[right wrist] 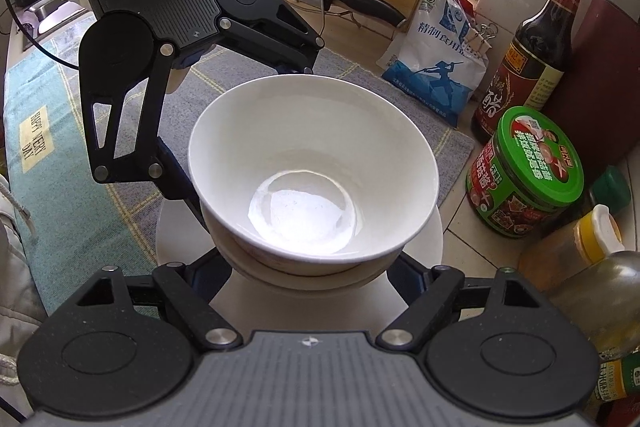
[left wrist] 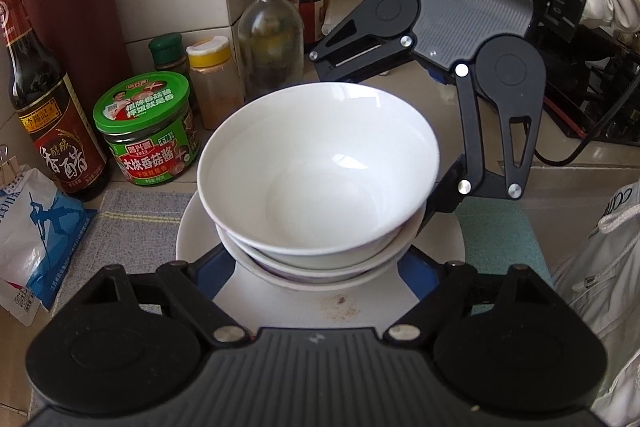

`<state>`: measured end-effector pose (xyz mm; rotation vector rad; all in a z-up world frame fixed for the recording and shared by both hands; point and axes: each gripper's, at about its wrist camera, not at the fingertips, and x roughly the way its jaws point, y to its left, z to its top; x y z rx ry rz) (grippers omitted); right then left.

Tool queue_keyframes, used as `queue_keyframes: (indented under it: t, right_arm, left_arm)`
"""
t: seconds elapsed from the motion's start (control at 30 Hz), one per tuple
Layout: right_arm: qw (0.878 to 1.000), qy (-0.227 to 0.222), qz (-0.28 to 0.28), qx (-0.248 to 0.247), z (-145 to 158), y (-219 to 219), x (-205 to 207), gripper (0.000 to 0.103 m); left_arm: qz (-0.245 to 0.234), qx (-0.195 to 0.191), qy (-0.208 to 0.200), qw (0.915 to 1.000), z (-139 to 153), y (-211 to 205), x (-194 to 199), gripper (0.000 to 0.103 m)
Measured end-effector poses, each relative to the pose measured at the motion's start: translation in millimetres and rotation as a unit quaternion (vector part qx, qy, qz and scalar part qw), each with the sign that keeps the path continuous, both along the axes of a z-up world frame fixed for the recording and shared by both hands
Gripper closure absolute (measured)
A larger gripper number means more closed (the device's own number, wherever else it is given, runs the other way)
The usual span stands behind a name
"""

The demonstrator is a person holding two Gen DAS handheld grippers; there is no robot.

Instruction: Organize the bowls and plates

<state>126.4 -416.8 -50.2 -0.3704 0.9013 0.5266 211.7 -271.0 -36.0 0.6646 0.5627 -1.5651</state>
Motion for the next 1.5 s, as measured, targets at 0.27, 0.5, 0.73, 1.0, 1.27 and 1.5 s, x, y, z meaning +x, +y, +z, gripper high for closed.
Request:
queue_keyframes:
  t: [0.27, 0.5, 0.73, 1.0, 1.27, 1.5]
  right_arm:
    - [1.000, -0.010, -0.018, -0.015, 5.1, 8.2, -10.1, 0.004]
    - [0.992, -0.037, -0.115, -0.045, 29.8, 24.5, -33.8, 0.003]
    - [0.960, -0.075, -0.264, -0.059, 61.7, 64.5, -65.6, 0.000]
    - [0.866, -0.096, -0.491, -0.007, 64.4, 102.5, -106.6, 0.000]
    - [0.818, -0.125, -0.562, 0.008, 81.5, 126.8, -141.0, 0.000]
    - [0.812, -0.134, -0.568, 0.019, 89.4, 134.2, -148.5, 0.000]
  left_arm:
    - [0.042, -0.039, -0.025, 0.9980, 6.7, 22.4, -8.4, 0.008]
    - [0.097, -0.107, -0.007, 0.9894, 35.9, 69.0, -9.4, 0.002]
    - [0.177, -0.127, -0.011, 0.9759, 48.0, 105.5, -32.3, 0.001]
    - [0.356, -0.078, 0.026, 0.9310, 57.5, 120.9, -60.1, 0.001]
    - [0.396, -0.063, 0.022, 0.9158, 73.3, 136.4, -76.8, 0.001]
    - [0.411, -0.056, 0.019, 0.9097, 81.5, 140.0, -80.5, 0.001]
